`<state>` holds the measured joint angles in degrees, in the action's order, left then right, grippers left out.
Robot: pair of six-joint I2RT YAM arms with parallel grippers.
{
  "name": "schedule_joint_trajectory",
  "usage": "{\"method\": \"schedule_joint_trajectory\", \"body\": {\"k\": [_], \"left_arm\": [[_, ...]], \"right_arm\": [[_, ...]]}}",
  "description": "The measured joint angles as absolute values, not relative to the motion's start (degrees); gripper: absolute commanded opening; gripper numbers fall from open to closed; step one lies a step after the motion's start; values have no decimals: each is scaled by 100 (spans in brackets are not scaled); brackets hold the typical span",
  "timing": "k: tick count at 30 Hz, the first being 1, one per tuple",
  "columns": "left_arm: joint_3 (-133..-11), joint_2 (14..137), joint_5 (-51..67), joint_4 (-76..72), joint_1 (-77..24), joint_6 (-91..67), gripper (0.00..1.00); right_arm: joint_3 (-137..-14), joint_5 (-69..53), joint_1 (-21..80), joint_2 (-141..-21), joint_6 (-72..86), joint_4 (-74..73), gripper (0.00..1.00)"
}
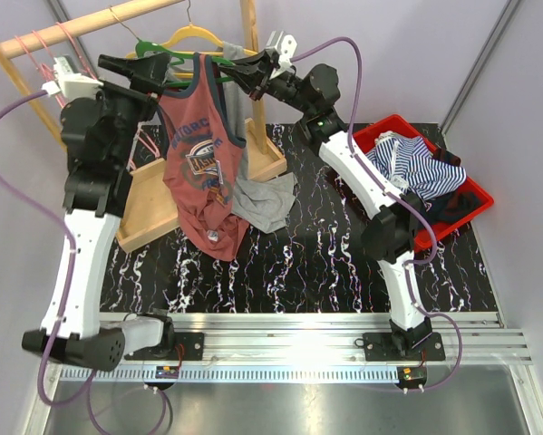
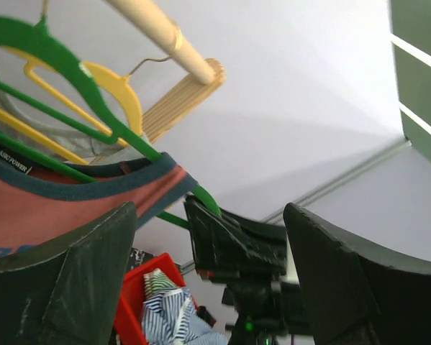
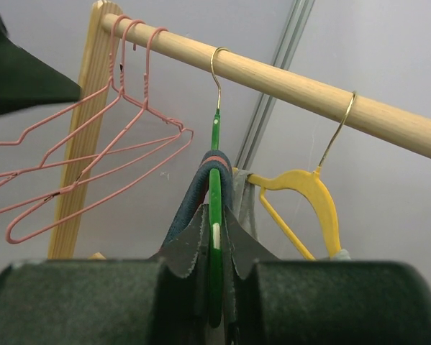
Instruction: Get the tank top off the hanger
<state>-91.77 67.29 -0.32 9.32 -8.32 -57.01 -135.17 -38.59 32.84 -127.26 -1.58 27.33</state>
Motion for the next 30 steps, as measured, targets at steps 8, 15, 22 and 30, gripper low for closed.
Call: {"method": "schedule_joint_trajectory", "body": {"k": [8,15,22,30], "left_arm": [[-9336,7487,-628,875,-701,-6475,84],[-9813,8044,-537,469,-425,-6792,81],[-10132,8538,-336,438,-327,-6908,80],[-10149,8656,-141,464,-220,-6912,79]], "right_arm": [[-13279,-3894,3284,-12623,-189,2724,0],[-13225,-3988,3284,-12606,-176,2727,0],[-13198,-4016,3282,-12604,-167,2742,0],[-13196,-4034,3264,-12604,-117,2768,0]]}}
